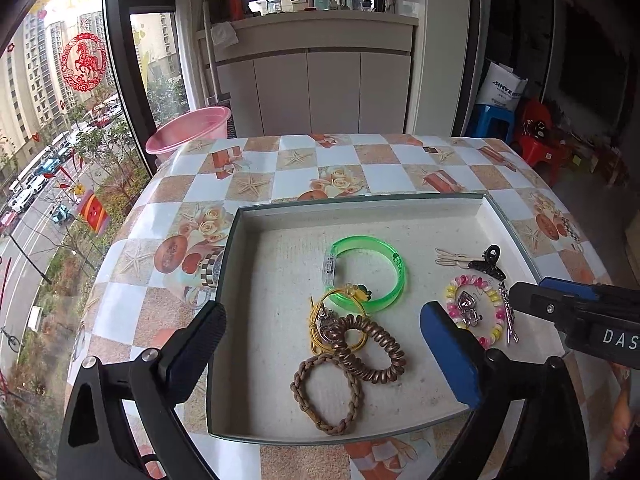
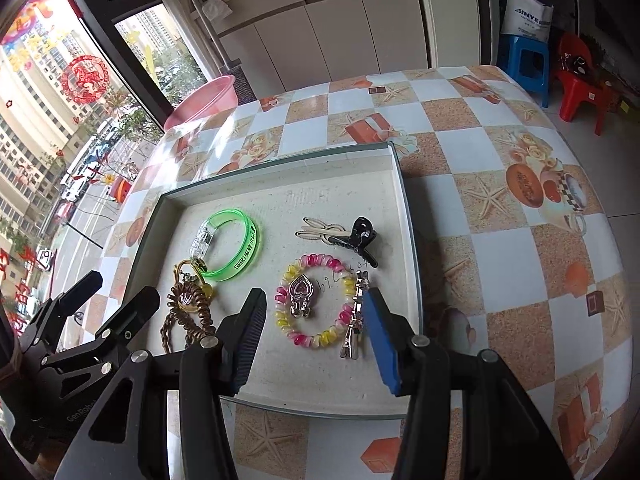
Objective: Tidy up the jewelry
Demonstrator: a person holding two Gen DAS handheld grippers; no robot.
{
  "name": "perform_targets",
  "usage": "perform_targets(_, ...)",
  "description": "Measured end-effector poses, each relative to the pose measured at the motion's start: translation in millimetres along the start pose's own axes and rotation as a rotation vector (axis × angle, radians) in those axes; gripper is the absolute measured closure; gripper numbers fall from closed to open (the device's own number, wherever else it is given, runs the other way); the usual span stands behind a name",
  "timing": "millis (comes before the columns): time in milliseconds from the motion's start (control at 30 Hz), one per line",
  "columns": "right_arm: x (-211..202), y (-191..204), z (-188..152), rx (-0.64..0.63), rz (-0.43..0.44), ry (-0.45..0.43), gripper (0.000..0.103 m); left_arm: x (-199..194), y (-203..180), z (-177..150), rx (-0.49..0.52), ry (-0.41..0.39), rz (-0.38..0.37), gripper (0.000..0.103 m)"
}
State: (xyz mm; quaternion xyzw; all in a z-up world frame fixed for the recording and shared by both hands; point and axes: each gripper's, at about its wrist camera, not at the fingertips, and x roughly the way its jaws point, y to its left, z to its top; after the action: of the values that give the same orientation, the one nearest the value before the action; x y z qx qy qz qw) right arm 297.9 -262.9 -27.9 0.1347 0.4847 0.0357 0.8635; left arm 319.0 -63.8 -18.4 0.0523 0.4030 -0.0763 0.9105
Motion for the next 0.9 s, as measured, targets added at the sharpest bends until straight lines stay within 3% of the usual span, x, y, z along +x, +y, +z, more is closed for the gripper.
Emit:
perform_targets(100,-3.0,4.8,-1.9,-0.034,-0.039,-0.015,0.021,-4.4,-0.2,-2.4,0.013,-0.011,0.013,0.0)
perform_targets(333,-8.1,4.5,-5.2,-0.023,-0.057,-0.022,0.016,-10.9,1.4,-7.2,-0.002,0.017,0.018,0.0)
perform_targets(400,-9.0,5.1,-7.6,-0.032,-0.07,-0.018,0.0,-13.3,2.4,-9.4,-0.007,0.024,0.029,0.0)
perform_targets(567,-12.6,7.7,-12.5,-0.045,-0.085,-0.039,0.0,-21.5,3.5,-17.9,-0.008,0.031,0.036,0.0)
perform_targets(900,-20.3,8.8,-37.9,-0.059,-0.111,0.052,0.0,-44.7,7.4,-42.0,-0.009,0.064,0.034,0.0)
